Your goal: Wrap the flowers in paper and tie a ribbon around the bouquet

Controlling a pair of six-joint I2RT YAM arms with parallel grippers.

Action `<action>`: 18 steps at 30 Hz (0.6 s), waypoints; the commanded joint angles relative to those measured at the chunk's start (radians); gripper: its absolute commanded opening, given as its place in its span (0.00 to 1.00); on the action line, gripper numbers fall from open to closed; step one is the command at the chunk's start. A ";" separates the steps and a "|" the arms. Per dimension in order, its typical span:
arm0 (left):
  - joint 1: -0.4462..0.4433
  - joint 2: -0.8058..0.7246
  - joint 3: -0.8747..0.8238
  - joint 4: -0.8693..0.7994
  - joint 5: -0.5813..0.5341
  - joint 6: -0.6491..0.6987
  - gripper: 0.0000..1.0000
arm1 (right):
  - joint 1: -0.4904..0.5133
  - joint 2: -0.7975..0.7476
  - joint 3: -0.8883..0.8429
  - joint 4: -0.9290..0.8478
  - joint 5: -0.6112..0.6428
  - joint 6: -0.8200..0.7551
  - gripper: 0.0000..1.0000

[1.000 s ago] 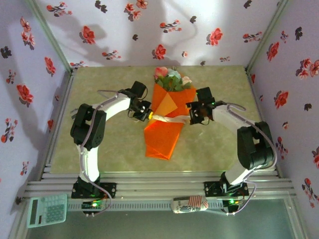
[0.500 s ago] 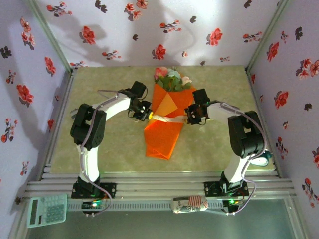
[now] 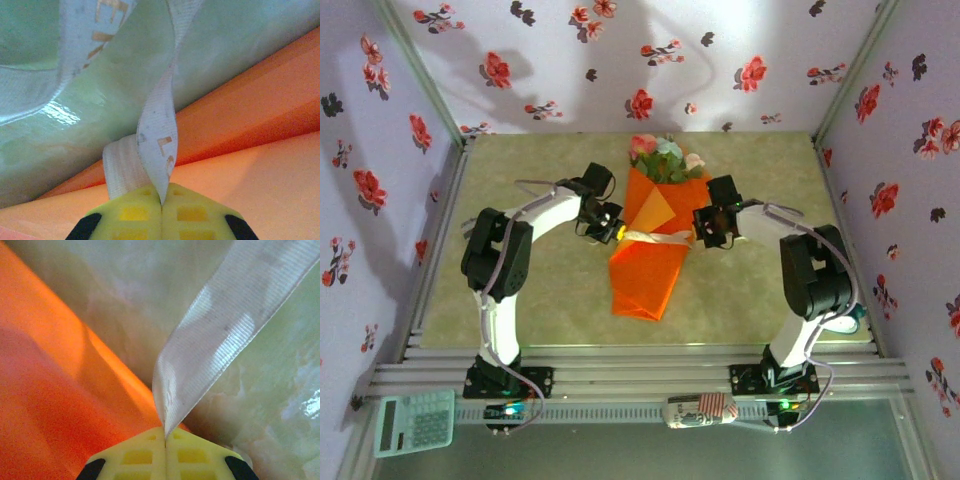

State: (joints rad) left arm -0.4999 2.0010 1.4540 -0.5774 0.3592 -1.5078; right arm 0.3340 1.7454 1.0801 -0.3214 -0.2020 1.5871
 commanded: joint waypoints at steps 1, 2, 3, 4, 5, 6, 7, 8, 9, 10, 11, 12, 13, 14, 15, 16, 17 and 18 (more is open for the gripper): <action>0.026 -0.035 0.043 -0.048 -0.017 0.047 0.00 | 0.007 -0.060 0.028 -0.059 0.047 -0.027 0.00; 0.034 -0.033 0.051 -0.050 -0.017 0.056 0.00 | 0.005 -0.070 0.027 -0.067 0.047 -0.032 0.00; 0.043 -0.035 0.058 -0.050 -0.018 0.063 0.00 | 0.003 -0.076 0.026 -0.072 0.046 -0.036 0.00; 0.050 -0.034 0.064 -0.051 -0.017 0.073 0.00 | 0.001 -0.082 0.024 -0.072 0.044 -0.040 0.00; 0.059 -0.034 0.072 -0.055 -0.020 0.086 0.00 | -0.001 -0.089 0.019 -0.076 0.042 -0.044 0.00; 0.069 -0.033 0.081 -0.062 -0.021 0.100 0.00 | -0.004 -0.098 0.015 -0.081 0.041 -0.050 0.00; 0.081 -0.033 0.087 -0.068 -0.022 0.111 0.00 | -0.008 -0.107 0.007 -0.085 0.041 -0.054 0.00; 0.090 -0.031 0.090 -0.067 -0.021 0.123 0.00 | -0.013 -0.120 -0.003 -0.086 0.041 -0.061 0.00; 0.103 -0.031 0.092 -0.068 -0.020 0.134 0.00 | -0.018 -0.136 -0.016 -0.089 0.044 -0.065 0.00; 0.113 -0.031 0.092 -0.068 -0.019 0.146 0.00 | -0.026 -0.150 -0.029 -0.091 0.047 -0.073 0.00; 0.125 -0.031 0.092 -0.071 -0.019 0.157 0.00 | -0.035 -0.164 -0.040 -0.094 0.049 -0.082 0.00; 0.136 -0.031 0.090 -0.069 -0.017 0.165 0.00 | -0.047 -0.178 -0.053 -0.105 0.052 -0.089 0.00; 0.145 -0.031 0.089 -0.067 -0.013 0.171 0.00 | -0.057 -0.189 -0.065 -0.110 0.053 -0.095 0.00; 0.156 -0.035 0.086 -0.062 -0.014 0.178 0.00 | -0.072 -0.201 -0.080 -0.113 0.051 -0.100 0.00; 0.165 -0.037 0.085 -0.055 -0.013 0.187 0.00 | -0.088 -0.214 -0.098 -0.113 0.050 -0.103 0.00; 0.172 -0.043 0.085 -0.055 -0.015 0.192 0.00 | -0.104 -0.223 -0.115 -0.110 0.049 -0.107 0.00; 0.181 -0.049 0.081 -0.054 -0.020 0.197 0.00 | -0.125 -0.236 -0.133 -0.105 0.051 -0.113 0.00; 0.191 -0.056 0.074 -0.051 -0.023 0.201 0.00 | -0.142 -0.244 -0.146 -0.099 0.052 -0.122 0.00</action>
State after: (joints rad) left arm -0.3317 1.9984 1.5249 -0.6067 0.3523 -1.3552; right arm 0.2306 1.5303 0.9749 -0.3908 -0.1829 1.5043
